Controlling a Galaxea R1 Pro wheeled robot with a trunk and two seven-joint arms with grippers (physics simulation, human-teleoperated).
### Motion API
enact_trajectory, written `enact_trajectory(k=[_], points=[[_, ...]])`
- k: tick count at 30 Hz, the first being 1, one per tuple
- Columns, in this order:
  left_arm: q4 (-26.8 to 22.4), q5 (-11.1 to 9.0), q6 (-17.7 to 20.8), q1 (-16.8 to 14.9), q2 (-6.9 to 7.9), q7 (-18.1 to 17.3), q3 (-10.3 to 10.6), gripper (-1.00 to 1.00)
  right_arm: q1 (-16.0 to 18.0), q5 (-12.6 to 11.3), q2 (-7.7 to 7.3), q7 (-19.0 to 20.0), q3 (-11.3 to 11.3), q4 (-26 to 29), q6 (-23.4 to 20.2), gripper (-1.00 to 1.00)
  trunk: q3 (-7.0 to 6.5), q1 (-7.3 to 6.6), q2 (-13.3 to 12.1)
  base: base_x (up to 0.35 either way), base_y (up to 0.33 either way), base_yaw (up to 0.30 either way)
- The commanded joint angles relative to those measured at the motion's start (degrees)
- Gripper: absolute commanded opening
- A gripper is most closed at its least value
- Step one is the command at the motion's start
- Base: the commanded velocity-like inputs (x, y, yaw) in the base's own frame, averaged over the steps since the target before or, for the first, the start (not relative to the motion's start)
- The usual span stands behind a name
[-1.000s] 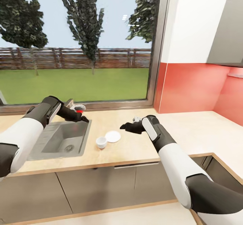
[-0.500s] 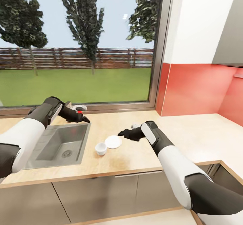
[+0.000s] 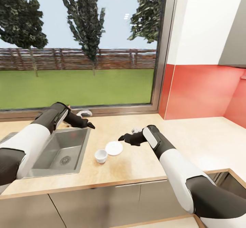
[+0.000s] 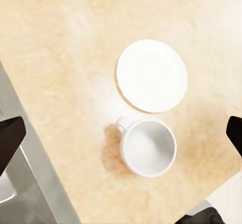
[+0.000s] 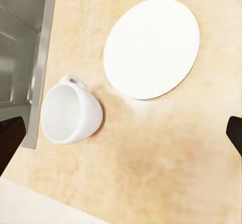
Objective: Set up a coffee station on the kitchen countertop: keep the coffee maker on the countertop, move the bottle of coffee from the kitchen shelf to the counter next to the coffee maker, place a paper coffee filter on top of the coffee maker, put the saucer next to the coffee maker with the coffee cup on the saucer, and place the electric kettle next to the coffee maker.
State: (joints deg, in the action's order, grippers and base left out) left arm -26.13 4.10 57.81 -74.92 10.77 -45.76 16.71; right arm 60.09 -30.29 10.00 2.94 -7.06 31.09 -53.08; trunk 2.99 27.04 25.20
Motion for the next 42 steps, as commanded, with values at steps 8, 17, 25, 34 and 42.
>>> enact_trajectory(k=[8, 17, 25, 34, 42], points=[[-0.5, 0.5, 0.0, 0.6, -0.31, -0.5, 0.1, 1.00, -1.1, 0.4, 0.00, 0.3, -0.1, 0.0, -0.2, 1.00, 0.13, 0.06, 0.1, 0.249, 0.000, 0.000], [0.0, 0.5, -1.0, 2.9, -0.37, -0.5, 0.0, 1.00, -1.7, 0.7, 0.00, 0.3, -0.3, 0.0, -0.2, 1.00, 0.13, 0.06, 0.1, 0.022, 0.000, 0.000], [0.2, 0.3, -1.6, 3.9, -0.31, -0.5, -0.1, 1.00, -2.4, 0.7, 0.00, 0.3, -0.3, 0.0, -0.2, 1.00, 0.13, 0.06, 0.1, 0.008, 0.000, -0.156], [0.2, 0.4, -1.7, 4.0, 0.02, -0.5, -0.1, 1.00, -3.0, 0.7, 0.00, 0.3, -0.4, -0.2, -0.2, 1.00, 0.13, 0.06, 0.1, 0.183, 0.022, -0.098], [-0.1, 0.3, -2.5, 6.6, -0.28, -0.4, -0.1, 1.00, -5.0, 0.6, 0.00, 0.5, -1.7, -0.3, -0.1, 1.00, 0.13, 0.06, 0.1, 0.109, 0.027, -0.002]])
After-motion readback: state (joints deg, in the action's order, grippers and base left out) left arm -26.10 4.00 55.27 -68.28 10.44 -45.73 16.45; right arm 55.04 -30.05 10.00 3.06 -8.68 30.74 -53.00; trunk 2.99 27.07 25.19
